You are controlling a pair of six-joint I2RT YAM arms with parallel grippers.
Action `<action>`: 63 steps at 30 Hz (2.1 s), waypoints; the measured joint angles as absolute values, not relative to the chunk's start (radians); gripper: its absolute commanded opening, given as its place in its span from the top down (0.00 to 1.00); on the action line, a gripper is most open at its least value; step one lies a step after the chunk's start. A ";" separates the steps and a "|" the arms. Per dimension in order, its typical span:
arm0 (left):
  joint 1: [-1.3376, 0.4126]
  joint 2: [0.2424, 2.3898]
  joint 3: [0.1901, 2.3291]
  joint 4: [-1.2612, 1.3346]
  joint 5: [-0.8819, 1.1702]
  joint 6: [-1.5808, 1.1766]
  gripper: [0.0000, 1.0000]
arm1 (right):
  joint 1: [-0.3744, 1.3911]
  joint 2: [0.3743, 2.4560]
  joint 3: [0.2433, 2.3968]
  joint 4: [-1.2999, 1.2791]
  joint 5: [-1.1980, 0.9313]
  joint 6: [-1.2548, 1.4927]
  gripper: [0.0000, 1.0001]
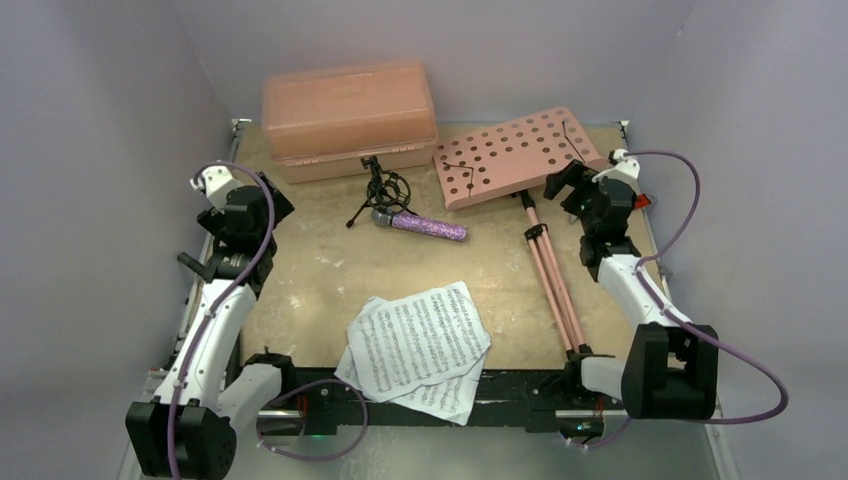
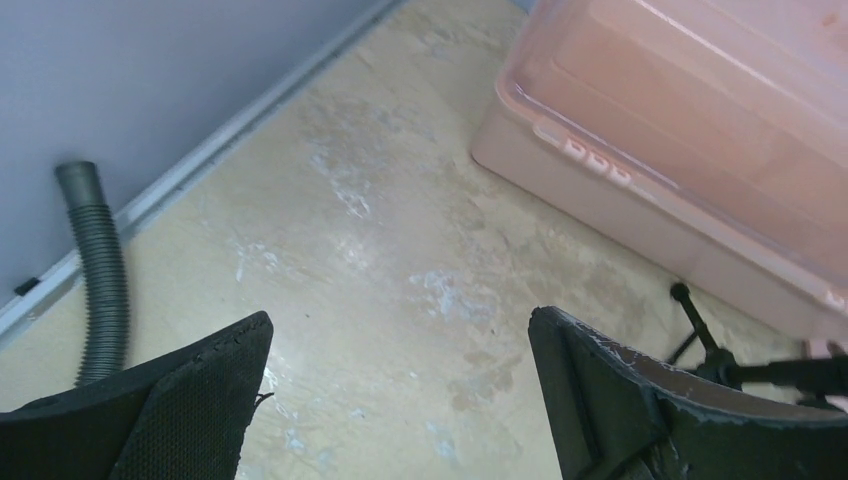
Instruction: Set up the instrument practice props
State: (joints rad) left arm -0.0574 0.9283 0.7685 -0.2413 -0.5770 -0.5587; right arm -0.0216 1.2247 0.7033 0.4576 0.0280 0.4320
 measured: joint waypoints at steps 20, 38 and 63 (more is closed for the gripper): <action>-0.220 1.157 0.933 -0.273 0.192 -0.786 0.01 | -0.027 1.491 0.955 -0.202 -0.027 0.570 0.02; -0.534 1.369 1.259 -0.351 0.159 -0.770 0.03 | -0.047 1.541 0.861 -0.232 -0.400 0.611 0.08; -0.714 1.530 1.354 -0.450 0.141 -0.734 0.01 | 0.025 1.548 1.110 -0.326 -0.401 0.541 0.03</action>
